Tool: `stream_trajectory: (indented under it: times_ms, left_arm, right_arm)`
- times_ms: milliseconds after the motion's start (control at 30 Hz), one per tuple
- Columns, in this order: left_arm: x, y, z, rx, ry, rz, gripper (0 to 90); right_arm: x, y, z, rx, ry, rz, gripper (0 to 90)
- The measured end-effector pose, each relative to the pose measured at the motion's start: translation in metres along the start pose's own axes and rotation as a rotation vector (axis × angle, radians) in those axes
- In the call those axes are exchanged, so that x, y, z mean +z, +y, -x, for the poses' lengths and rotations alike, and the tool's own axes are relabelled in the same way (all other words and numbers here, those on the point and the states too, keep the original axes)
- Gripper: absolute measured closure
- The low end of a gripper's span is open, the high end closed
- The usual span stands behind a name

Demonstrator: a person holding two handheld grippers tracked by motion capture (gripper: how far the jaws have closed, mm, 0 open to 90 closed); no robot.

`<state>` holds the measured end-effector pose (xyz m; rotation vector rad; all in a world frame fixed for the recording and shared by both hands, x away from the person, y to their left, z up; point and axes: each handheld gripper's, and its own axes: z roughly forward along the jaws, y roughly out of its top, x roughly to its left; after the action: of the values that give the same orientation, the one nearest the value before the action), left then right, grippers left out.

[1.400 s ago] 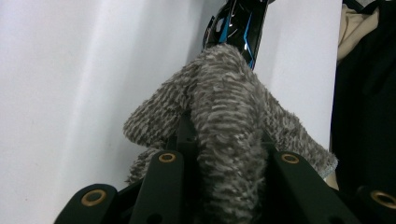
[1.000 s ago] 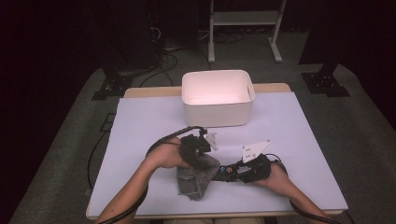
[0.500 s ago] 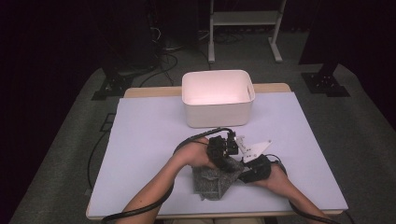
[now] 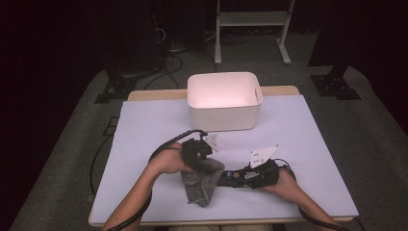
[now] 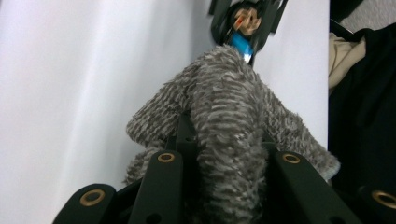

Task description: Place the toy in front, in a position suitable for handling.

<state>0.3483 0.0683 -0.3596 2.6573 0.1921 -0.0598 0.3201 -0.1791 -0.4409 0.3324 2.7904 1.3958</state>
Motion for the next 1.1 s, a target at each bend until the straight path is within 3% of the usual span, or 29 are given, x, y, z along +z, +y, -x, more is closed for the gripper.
stream_trajectory:
  times_ms: [233, 500, 667, 867, 1100]
  left_arm:
    - [-0.011, -0.030, -0.002, -0.047, 0.031, 0.027, 72.7]
    - [-0.016, -0.045, -0.002, -0.067, 0.037, 0.039, 72.7]
    - [-0.016, -0.052, -0.002, -0.090, 0.013, 0.084, 72.7]
    - [-0.011, -0.037, 0.000, -0.060, -0.009, 0.107, 72.8]
    - [0.004, 0.009, 0.008, 0.034, -0.031, 0.085, 72.8]
  right_arm:
    - [0.000, 0.001, 0.001, -0.006, 0.003, -0.010, 65.8]
    - [0.000, 0.002, 0.001, -0.007, 0.001, -0.015, 65.9]
    - [-0.001, 0.002, -0.001, -0.030, -0.003, -0.021, 66.3]
    - [-0.012, 0.000, 0.001, -0.025, -0.013, -0.047, 66.3]
    - [-0.025, -0.013, 0.004, 0.031, -0.028, -0.036, 66.1]
